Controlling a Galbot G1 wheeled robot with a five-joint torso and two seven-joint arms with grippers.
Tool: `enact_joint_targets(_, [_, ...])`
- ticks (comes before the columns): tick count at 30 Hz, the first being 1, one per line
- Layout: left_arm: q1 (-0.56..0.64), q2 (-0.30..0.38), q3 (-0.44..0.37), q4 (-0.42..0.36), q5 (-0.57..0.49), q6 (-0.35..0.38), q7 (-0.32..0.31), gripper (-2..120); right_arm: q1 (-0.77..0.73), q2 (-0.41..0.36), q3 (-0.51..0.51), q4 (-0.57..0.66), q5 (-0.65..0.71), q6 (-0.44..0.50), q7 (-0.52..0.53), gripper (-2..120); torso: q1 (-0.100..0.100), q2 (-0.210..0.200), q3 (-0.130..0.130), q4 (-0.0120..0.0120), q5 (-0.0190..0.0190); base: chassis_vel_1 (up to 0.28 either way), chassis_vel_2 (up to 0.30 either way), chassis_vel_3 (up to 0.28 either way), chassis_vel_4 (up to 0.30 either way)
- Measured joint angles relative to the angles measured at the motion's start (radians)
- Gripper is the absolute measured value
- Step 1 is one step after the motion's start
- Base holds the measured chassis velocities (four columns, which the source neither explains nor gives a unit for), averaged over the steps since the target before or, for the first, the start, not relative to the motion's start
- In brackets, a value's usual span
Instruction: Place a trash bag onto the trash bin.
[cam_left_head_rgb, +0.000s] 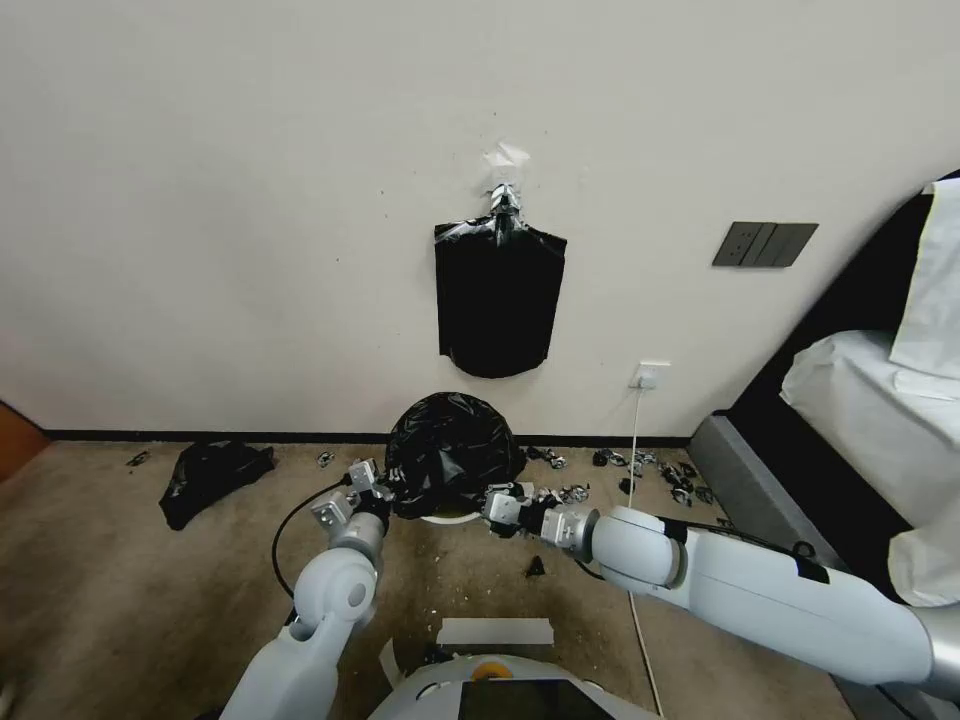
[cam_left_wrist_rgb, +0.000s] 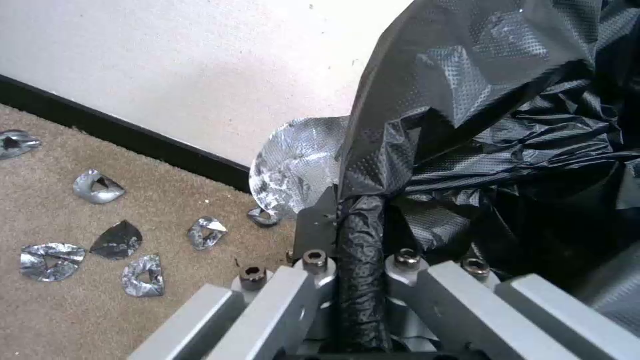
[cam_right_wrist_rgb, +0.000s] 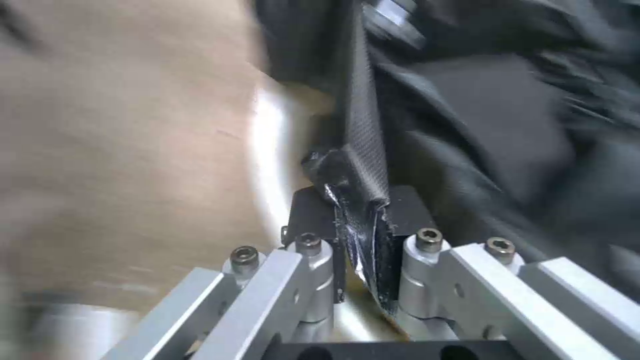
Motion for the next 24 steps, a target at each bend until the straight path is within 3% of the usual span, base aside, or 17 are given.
enact_joint_targets(4, [0.001, -0.005, 0.001, 0.004, 0.006, 0.000, 0.001, 1, 0.031, 0.001, -0.012, 0.017, 0.093, -0.017, -0.024, 8, 0.000, 0.000, 0.000, 0.0000, -0.0001, 0.000, 0.000, 0.000, 0.000])
enact_joint_targets(10, [0.003, -0.007, -0.001, 0.004, 0.005, 0.001, 0.001, 1, 0.031, -0.007, -0.008, 0.018, 0.124, -0.030, -0.078, 8, 0.000, 0.000, 0.000, 0.0002, -0.0001, 0.000, 0.000, 0.000, 0.000])
enact_joint_targets(16, [0.002, 0.006, -0.015, -0.020, -0.054, 0.023, -0.006, 1, -0.088, -0.022, 0.033, -0.031, 0.020, -0.010, -0.144, 8, 0.000, 0.000, 0.000, -0.0002, 0.0002, 0.000, 0.000, 0.000, 0.000])
enact_joint_targets(24, [0.018, 0.006, -0.018, -0.049, -0.096, 0.057, -0.016, 1, -0.124, 0.003, 0.063, -0.128, -0.058, 0.027, -0.158, 8, 0.000, 0.000, 0.000, 0.0002, 0.0000, 0.000, 0.000, 0.000, 0.000])
